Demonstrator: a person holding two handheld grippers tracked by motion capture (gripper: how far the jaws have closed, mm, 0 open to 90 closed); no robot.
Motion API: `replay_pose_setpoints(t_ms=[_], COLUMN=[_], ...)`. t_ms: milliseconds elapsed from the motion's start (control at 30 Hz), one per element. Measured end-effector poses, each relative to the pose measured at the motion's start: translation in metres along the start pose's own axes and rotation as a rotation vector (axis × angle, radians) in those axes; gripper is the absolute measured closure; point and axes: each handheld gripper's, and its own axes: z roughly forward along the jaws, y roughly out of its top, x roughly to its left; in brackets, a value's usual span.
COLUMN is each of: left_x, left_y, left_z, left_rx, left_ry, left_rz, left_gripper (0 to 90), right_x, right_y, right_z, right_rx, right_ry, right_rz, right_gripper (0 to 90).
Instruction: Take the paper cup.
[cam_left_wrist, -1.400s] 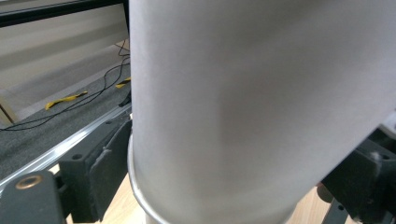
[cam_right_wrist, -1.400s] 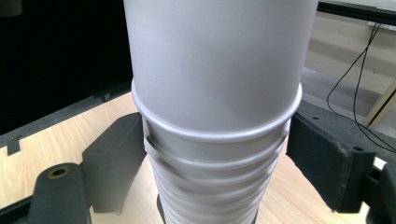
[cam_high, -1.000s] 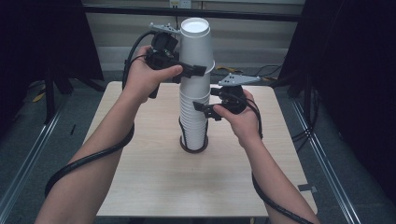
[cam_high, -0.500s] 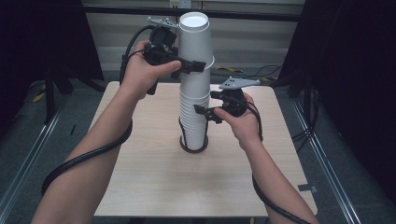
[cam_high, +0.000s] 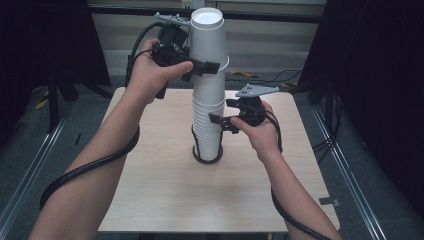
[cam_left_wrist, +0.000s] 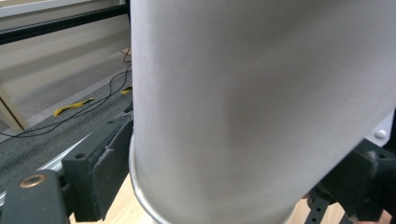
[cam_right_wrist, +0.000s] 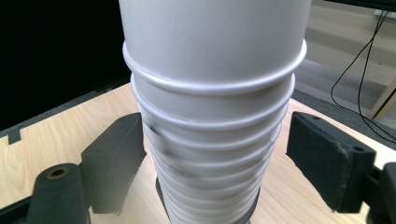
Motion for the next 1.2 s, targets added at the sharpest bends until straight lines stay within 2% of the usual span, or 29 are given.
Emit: replay_pose_setpoints(t_ms=[633, 700, 1200], left_x=[-0.001, -0.001, 0.001], left_y=[-0.002, -0.002, -0.005], left_z=[-0.01, -0.01, -0.024], left_rx=[0.007, 0.002, -0.004], left_ry=[-0.007, -0.005, -0.004], left_rz=[0.01, -0.002, -0.003], left_gripper=[11.4, 11.4, 11.4], right_x=[-0.005, -0.006, -0.009], right_y=[-0.012, -0.014, -0.018], right_z=[0.0, 0.0, -0.002], right_rx=[0.014, 0.016, 0.019], right_ry=[0.004, 0.002, -0.005], right_rz=[0.018, 0.021, 0.026], right_gripper=[18.7, 18.7, 18.3])
